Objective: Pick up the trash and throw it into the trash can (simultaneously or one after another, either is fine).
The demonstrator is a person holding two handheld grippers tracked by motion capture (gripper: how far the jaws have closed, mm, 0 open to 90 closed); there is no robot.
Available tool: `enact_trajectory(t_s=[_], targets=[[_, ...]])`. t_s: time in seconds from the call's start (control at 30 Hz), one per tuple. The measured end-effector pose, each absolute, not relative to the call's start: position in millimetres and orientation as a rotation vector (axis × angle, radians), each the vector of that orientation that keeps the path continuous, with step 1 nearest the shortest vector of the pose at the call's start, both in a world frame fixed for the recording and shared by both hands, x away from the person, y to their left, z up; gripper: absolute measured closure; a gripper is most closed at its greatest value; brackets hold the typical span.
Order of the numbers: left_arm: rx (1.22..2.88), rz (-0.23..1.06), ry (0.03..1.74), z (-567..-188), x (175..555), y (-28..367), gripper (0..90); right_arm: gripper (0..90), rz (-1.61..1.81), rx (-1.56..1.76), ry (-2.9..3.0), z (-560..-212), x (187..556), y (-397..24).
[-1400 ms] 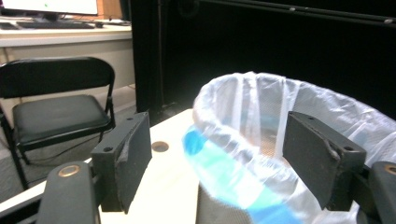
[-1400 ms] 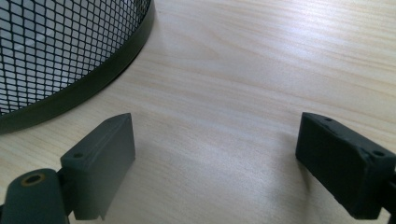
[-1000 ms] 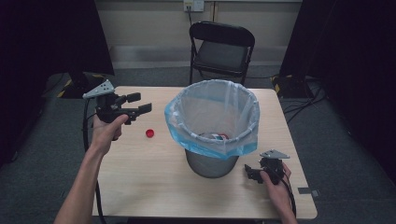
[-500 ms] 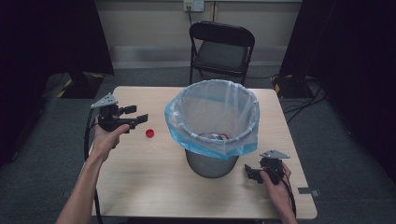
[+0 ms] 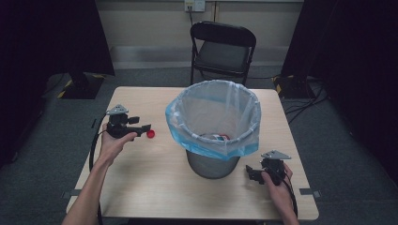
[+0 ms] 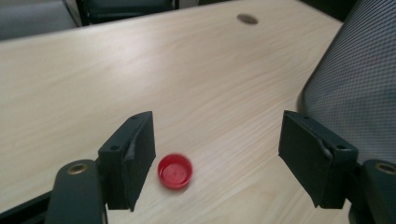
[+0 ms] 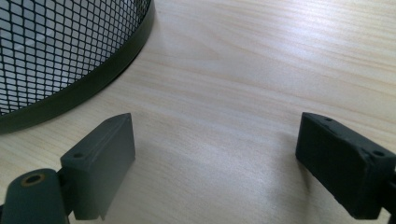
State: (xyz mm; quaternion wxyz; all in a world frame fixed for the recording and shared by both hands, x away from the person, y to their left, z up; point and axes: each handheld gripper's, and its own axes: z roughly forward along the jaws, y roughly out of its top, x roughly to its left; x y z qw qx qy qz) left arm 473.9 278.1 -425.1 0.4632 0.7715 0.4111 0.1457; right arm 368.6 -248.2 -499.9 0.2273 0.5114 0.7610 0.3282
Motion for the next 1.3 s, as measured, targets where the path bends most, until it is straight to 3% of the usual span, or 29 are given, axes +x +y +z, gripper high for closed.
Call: enact_trajectory(t_s=[0.33, 0.67, 1.07, 1.3], targets=[[1.949, 0.334, 1.070, -455.1, 485.3, 276.1, 23.9, 11.0, 0.904, 1.409, 2.096, -499.9, 368.6, -248.2], [2.045, 0.368, 1.115, -477.6, 504.6, 265.4, 38.9, 11.1, 0.905, 1.409, 2.096, -499.9, 368.6, -248.2], [2.057, 0.319, 1.122, -491.3, 511.9, 259.3, 47.0, 11.1, 0.904, 1.409, 2.096, -499.9, 368.6, -248.3], [2.075, 0.379, 1.101, -492.6, 507.8, 256.1, 53.1, 11.1, 0.904, 1.409, 2.096, -499.9, 368.6, -248.2]])
